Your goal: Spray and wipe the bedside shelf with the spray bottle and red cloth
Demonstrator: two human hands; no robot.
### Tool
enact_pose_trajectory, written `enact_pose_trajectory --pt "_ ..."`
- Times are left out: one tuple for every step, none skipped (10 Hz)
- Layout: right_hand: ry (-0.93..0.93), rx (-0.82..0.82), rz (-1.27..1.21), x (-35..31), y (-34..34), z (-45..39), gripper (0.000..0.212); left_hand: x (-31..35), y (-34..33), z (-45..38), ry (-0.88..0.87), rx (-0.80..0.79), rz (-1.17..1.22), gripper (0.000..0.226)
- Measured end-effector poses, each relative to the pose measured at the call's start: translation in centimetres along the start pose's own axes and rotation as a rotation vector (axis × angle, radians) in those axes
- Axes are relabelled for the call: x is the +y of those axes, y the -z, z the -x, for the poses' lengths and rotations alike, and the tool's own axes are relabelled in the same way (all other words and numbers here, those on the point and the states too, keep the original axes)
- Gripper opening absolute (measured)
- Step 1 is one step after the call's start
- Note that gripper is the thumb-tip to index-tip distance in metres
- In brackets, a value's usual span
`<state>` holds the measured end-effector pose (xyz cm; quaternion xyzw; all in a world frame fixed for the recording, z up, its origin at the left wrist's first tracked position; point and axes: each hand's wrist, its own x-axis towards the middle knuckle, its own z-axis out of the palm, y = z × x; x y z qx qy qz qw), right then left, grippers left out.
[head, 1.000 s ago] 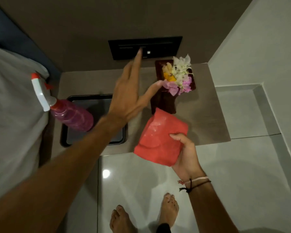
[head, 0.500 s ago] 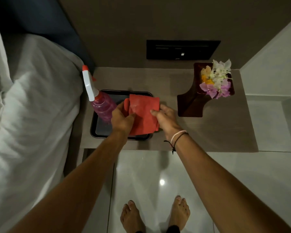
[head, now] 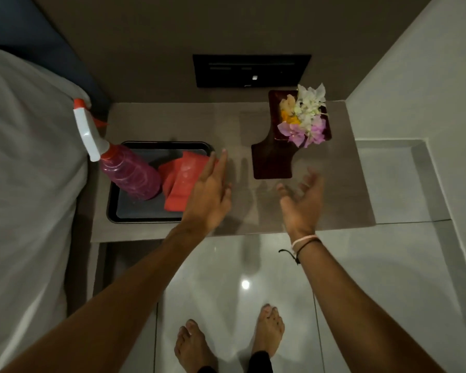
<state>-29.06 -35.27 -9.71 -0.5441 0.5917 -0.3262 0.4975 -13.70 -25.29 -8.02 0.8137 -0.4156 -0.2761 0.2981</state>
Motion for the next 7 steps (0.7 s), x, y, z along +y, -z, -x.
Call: enact_pose_trajectory --pt "0.046 -0.109 0.08 -0.9 0.6 -2.3 0.083 2.4 -1.7 -1.8 0.117 -0.098 0.287 0.081" --pt "0.025 -0.28 0.077 -1.2 0.7 -3.7 0.082 4.6 -3.6 -3.6 0.206 -0.188 0.537 0.087" --pt "-0.026 -0.384 0.085 -2.0 0.6 -5.1 0.081 6.7 -4.8 -5.4 0.189 -0.242 0.627 0.095" --pt "0.04 -0.35 0.07 -3.9 2.9 -6.5 0.082 10.6 -5.3 -6.1 0.14 -0.214 0.588 0.095" --pt "0.086 -0.4 0.071 -6.5 2.4 -8.4 0.081 11.4 -4.5 -8.7 0.088 -0.187 0.576 0.083" --pt "0.195 -0.408 0.045 -14.9 3.0 -7.4 0.079 15.6 2.9 -8.3 -0.021 -0.132 0.505 0.081" --pt "0.19 -0.435 0.053 -15.5 2.8 -7.7 0.08 15.3 4.4 -8.8 0.023 -0.111 0.459 0.084"
